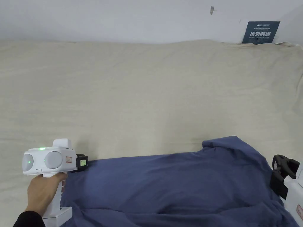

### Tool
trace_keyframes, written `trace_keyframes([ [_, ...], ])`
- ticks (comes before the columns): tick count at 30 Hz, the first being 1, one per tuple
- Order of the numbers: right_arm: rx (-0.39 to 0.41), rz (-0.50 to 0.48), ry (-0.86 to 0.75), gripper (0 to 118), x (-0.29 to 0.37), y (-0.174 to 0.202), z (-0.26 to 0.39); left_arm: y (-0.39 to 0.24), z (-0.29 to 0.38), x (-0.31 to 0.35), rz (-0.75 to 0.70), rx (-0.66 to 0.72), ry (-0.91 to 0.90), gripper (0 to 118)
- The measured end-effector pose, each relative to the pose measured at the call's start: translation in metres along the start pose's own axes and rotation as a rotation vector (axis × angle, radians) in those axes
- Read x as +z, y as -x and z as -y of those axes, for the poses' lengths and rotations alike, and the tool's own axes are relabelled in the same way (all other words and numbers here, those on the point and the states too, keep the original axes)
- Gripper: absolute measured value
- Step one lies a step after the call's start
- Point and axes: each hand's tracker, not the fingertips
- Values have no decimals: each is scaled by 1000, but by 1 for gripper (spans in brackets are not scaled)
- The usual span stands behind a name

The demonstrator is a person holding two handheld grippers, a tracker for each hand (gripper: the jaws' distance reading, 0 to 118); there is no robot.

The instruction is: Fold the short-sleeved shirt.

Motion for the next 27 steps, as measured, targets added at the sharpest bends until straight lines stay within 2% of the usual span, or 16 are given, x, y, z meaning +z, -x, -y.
trace_keyframes([
  [1,0,-1,1,0,-1,0,0,-1,-1,1,10,-16,-6,8],
  [2,1,-3,1,0,-1,0,-1,-2,-2,1,14,-21,-5,6],
  [7,-16,-29,29,0,-23,-12,-6,-14,6,17,57,-7,-61,2],
  [9,-25,-54,100,0,-47,-17,-12,-13,7,33,119,17,-115,1],
  [12,-14,-57,175,3,-87,-22,-14,-15,12,59,132,-3,-161,1],
  [13,-7,-57,210,10,-100,-24,-14,-15,13,66,133,-4,-169,1],
  [14,-11,-60,232,29,-113,-26,-12,-12,13,70,136,-3,-181,1],
  [15,-13,-76,274,64,-126,-28,-10,-9,12,71,144,-2,-193,1],
  [16,-21,-78,292,82,-135,-28,-9,-8,12,75,147,0,-194,1],
  [17,-13,-65,310,91,-145,-27,-6,-7,13,79,148,2,-201,1],
  [18,-9,-57,317,91,-154,-28,-3,-5,14,81,148,2,-209,1],
  [20,34,-51,361,91,-171,-26,2,-3,14,87,151,9,-213,1],
  [23,59,-48,388,87,-186,-23,4,-1,16,88,155,20,-208,1],
  [25,66,-56,394,66,-191,-22,2,-1,18,87,150,23,-201,1],
  [26,63,-62,396,47,-193,-21,1,-1,19,87,148,24,-196,1],
  [27,62,-69,397,12,-193,-20,0,0,20,87,146,27,-193,1],
])
